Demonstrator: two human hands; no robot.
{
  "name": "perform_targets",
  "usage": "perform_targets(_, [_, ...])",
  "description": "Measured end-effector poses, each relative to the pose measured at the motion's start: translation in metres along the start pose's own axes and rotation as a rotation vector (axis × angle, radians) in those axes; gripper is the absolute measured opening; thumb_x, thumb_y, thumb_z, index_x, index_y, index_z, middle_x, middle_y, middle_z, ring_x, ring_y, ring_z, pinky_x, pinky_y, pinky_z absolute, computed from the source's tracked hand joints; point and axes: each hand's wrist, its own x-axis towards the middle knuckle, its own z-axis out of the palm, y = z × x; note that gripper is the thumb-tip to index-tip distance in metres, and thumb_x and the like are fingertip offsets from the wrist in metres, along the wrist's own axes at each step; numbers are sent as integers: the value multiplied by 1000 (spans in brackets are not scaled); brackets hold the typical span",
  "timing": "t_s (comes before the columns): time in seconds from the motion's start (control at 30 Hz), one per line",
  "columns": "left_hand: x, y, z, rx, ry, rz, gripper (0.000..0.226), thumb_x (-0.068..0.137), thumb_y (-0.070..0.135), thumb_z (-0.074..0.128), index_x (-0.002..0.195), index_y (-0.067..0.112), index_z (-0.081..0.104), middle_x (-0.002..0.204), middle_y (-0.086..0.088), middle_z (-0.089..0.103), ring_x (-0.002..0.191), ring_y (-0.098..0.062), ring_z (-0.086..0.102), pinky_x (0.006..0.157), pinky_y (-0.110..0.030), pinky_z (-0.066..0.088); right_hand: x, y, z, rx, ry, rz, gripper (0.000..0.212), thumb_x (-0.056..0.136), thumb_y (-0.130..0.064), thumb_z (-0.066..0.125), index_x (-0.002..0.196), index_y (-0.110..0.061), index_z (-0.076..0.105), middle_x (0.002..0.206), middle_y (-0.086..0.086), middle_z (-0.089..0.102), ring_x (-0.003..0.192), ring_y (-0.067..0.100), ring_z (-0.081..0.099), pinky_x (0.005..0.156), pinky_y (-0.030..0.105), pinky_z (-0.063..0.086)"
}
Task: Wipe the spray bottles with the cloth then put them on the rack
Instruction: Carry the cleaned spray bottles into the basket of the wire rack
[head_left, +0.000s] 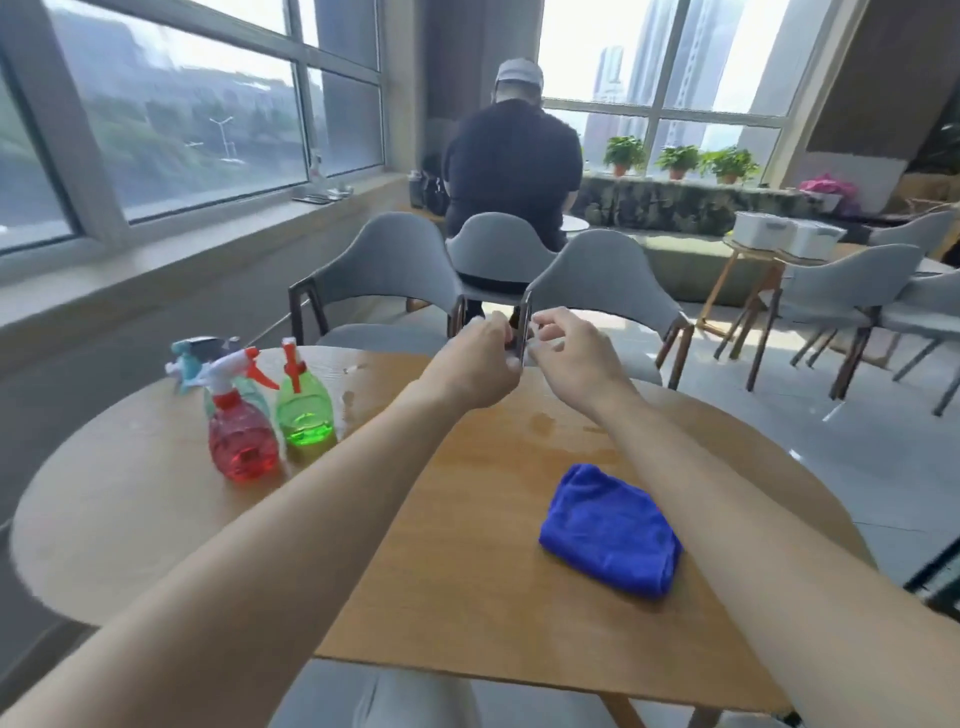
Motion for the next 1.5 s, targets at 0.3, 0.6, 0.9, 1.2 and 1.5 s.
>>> perform_targets(0.3, [-27,-154,-57,199,172,-286,33,99,18,59,130,8,61,137,-17,55,128,-38,50,107,-46,43,31,-78,140,25,-295,-140,46,103,-23,66,148,-24,57,136,4,63,116,19,59,101,31,47])
perform_targets(0.6, [-51,-239,-88,383,89,-551,56,95,20,59,146,5,43,147,-18,52,140,-40,47,118,-53,36,42,-129,232,3,-483,-236,59,98,-12,66,154,-20,48,149,13,47,137,28,50,115,32,36])
perform_targets(0.9, [-56,-253,-99,247,21,-514,28,87,6,61,109,15,46,101,-7,58,107,-35,62,72,-35,41,55,-137,278,69,-533,-193,68,93,-3,67,155,-23,48,149,10,47,142,25,45,113,28,35])
perform_targets(1.2, [-56,-241,-94,153,80,-469,23,84,10,61,106,13,54,97,-6,58,96,-35,61,68,-37,40,53,-110,272,128,-181,-180,5,95,-18,77,98,-19,72,87,-4,66,89,23,64,78,36,49])
perform_targets(1.5, [-39,-179,-87,88,128,-317,25,97,12,60,117,9,46,114,-26,67,111,-45,63,81,-46,44,50,-76,216,226,-157,-20,38,100,-14,64,136,-27,65,80,-11,64,90,20,66,90,34,53])
